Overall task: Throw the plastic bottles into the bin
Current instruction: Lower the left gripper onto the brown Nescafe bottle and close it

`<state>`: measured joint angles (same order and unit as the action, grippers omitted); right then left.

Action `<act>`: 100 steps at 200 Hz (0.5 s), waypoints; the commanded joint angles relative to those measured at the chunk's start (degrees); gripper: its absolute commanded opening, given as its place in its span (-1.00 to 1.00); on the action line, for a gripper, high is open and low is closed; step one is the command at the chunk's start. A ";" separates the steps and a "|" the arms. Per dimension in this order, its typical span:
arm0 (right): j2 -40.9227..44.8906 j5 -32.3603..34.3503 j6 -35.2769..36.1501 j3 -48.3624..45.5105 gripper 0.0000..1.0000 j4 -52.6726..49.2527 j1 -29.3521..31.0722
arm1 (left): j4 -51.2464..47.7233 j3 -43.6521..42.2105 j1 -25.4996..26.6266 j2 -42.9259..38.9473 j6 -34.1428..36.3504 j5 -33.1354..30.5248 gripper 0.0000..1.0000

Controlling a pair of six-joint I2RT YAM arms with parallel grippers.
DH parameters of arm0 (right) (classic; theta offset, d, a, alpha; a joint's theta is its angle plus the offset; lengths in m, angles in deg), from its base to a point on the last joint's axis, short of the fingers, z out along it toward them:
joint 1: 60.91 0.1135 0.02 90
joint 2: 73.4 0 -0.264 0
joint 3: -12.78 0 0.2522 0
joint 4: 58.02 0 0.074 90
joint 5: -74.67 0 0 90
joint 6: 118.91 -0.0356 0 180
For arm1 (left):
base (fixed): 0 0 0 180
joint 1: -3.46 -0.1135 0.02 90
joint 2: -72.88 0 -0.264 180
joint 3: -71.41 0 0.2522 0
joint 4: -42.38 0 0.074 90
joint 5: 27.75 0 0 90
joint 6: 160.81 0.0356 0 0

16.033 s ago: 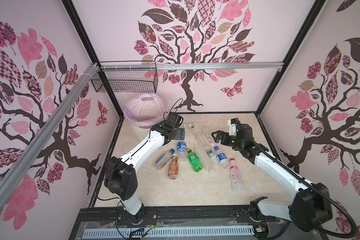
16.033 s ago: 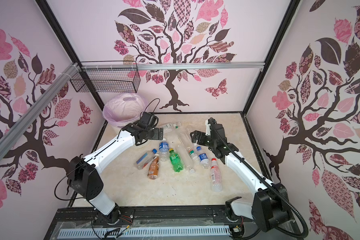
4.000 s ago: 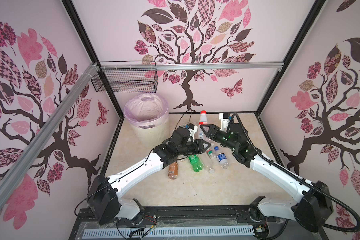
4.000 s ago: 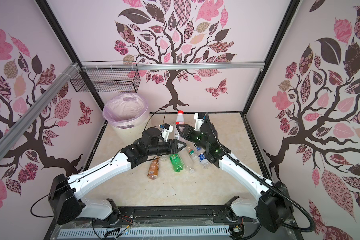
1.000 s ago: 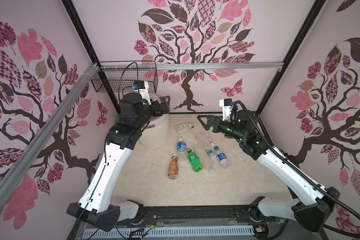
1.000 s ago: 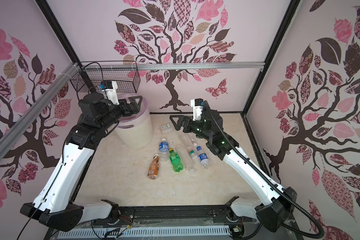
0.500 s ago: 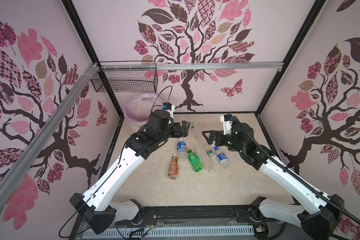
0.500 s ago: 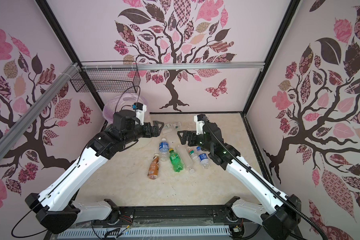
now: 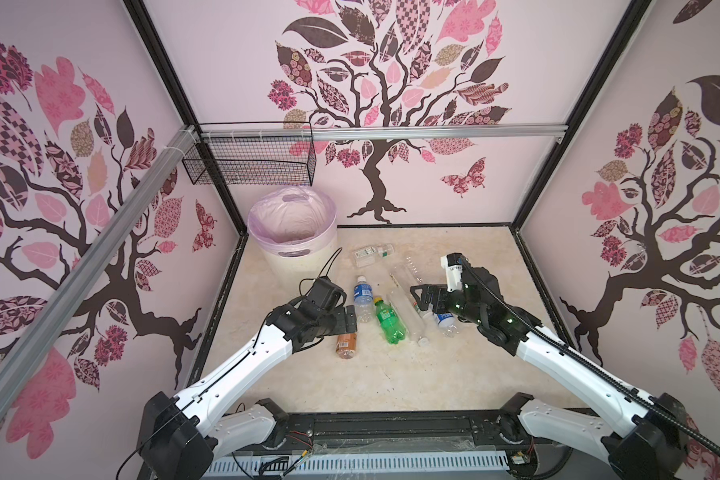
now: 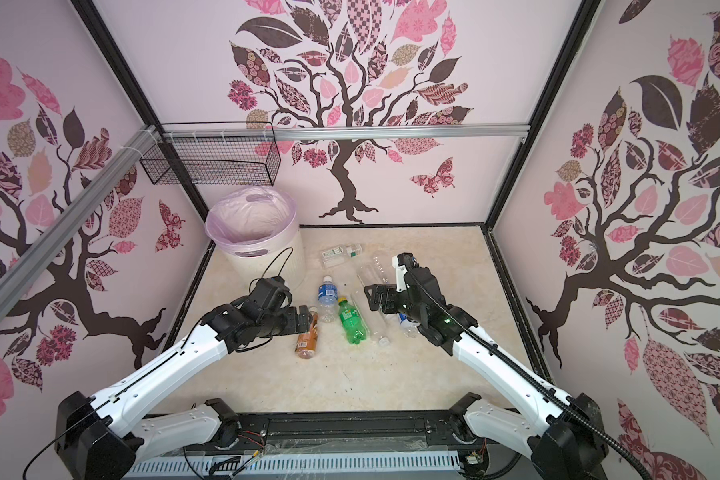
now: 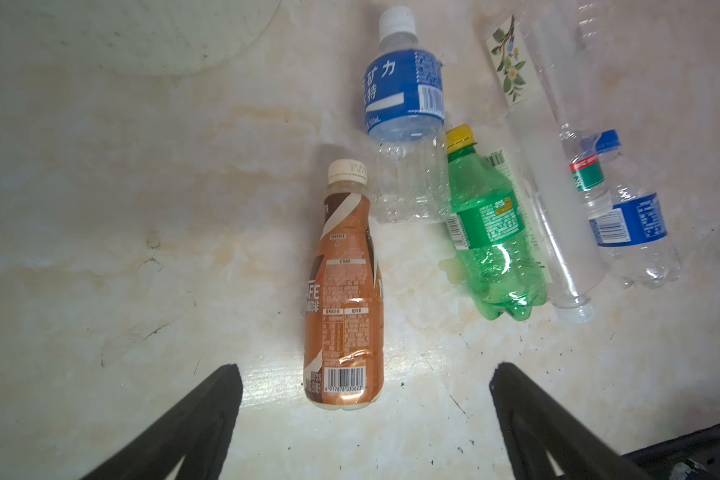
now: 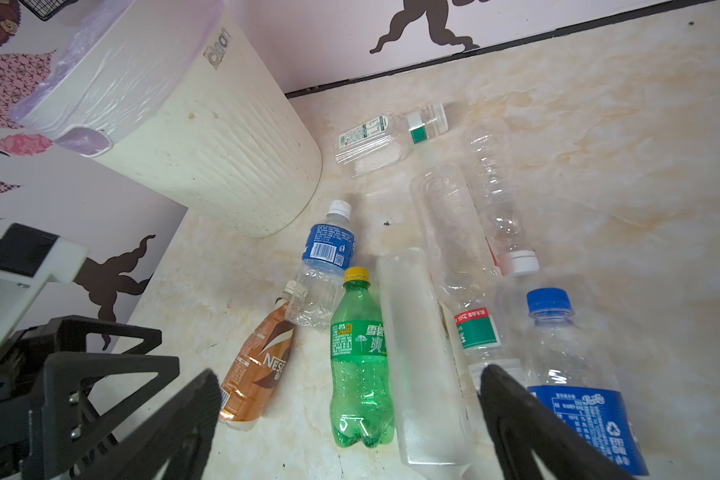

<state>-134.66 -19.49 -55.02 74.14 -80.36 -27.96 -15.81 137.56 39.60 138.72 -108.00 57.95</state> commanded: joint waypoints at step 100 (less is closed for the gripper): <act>2.50 0.82 -0.74 -3.44 0.99 2.98 0.29 | 10.30 -6.99 0.18 14.86 -0.79 5.98 0.63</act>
<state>-133.43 -19.38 -55.87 71.67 -78.13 -27.96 -7.83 132.51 39.62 151.40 -108.94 63.16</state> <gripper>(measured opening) 0.995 0.847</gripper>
